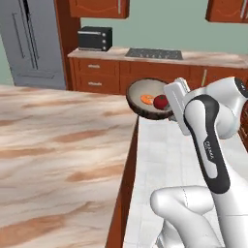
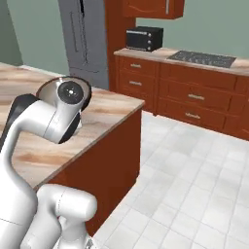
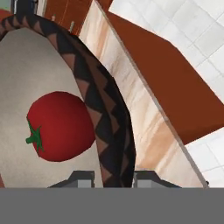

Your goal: The microwave is finished heating the shrimp and tomato. Take the bowl containing the food and place it on the dining counter.

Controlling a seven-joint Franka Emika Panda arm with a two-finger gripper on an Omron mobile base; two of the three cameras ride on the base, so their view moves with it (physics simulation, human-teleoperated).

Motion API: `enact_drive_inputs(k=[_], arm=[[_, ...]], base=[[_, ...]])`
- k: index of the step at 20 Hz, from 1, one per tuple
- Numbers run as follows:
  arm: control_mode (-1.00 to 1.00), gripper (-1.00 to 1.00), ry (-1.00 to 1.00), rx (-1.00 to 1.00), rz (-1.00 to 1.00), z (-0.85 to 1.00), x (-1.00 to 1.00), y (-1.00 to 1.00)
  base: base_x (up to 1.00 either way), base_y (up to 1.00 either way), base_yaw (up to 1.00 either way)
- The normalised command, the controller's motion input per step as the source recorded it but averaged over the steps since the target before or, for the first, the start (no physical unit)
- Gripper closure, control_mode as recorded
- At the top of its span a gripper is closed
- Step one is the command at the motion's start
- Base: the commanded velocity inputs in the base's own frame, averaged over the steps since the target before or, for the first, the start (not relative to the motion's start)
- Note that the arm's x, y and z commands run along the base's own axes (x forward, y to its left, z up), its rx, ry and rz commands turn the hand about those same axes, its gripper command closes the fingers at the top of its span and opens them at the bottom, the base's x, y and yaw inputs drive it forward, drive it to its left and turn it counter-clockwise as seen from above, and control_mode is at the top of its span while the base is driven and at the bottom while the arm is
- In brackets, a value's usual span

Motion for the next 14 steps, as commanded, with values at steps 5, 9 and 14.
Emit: enact_drive_inputs(k=[5, 9, 14], arm=[[1.00, 1.00, 0.00, 0.00, 0.00, 0.00, 0.00, 0.00], [1.00, 1.00, 0.00, 0.00, 0.00, 0.00, 0.00, 0.00], [1.00, 1.00, 0.00, 0.00, 0.00, 0.00, 0.00, 0.00]], base=[[0.02, -0.73, 0.73], [0.01, -0.65, 0.75], [0.00, -0.53, 0.74]])
